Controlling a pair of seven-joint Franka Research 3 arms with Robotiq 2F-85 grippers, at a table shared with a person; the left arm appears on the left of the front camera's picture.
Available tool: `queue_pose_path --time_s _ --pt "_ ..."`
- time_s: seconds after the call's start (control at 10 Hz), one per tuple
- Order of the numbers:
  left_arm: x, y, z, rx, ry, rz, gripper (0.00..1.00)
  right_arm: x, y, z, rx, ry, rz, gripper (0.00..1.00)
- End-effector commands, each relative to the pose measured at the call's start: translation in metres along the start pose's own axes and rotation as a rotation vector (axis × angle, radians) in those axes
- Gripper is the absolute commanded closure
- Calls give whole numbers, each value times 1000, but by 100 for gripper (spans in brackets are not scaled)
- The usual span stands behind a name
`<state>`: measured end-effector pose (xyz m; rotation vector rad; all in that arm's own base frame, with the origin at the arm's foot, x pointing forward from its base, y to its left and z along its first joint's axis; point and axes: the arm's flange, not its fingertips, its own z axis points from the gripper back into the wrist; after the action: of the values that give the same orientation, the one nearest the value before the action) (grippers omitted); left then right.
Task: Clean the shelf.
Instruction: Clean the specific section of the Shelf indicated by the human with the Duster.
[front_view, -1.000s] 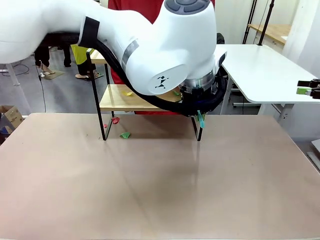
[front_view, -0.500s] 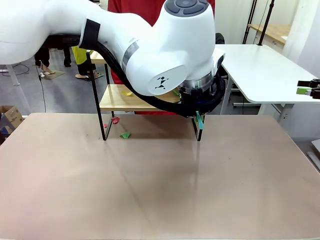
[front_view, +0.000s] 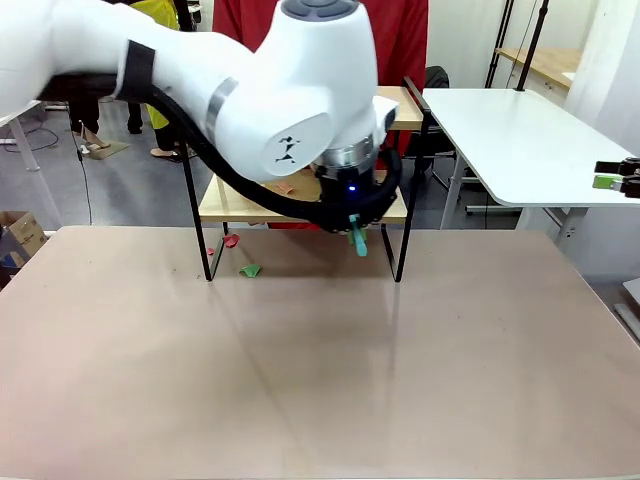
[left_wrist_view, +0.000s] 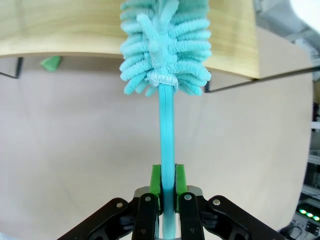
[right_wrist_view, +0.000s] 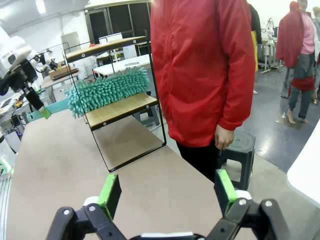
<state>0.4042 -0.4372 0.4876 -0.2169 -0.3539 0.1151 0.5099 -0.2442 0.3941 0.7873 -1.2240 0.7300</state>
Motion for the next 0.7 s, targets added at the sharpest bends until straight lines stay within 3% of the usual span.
queue_pose_path --time_s 0.0,0.6 --pt "4 47 13 51 2 -2 87 3 2 -1 1 -3 4 0" --pt "27 133 19 237 -37 -19 87 3 2 -1 1 -3 4 0"
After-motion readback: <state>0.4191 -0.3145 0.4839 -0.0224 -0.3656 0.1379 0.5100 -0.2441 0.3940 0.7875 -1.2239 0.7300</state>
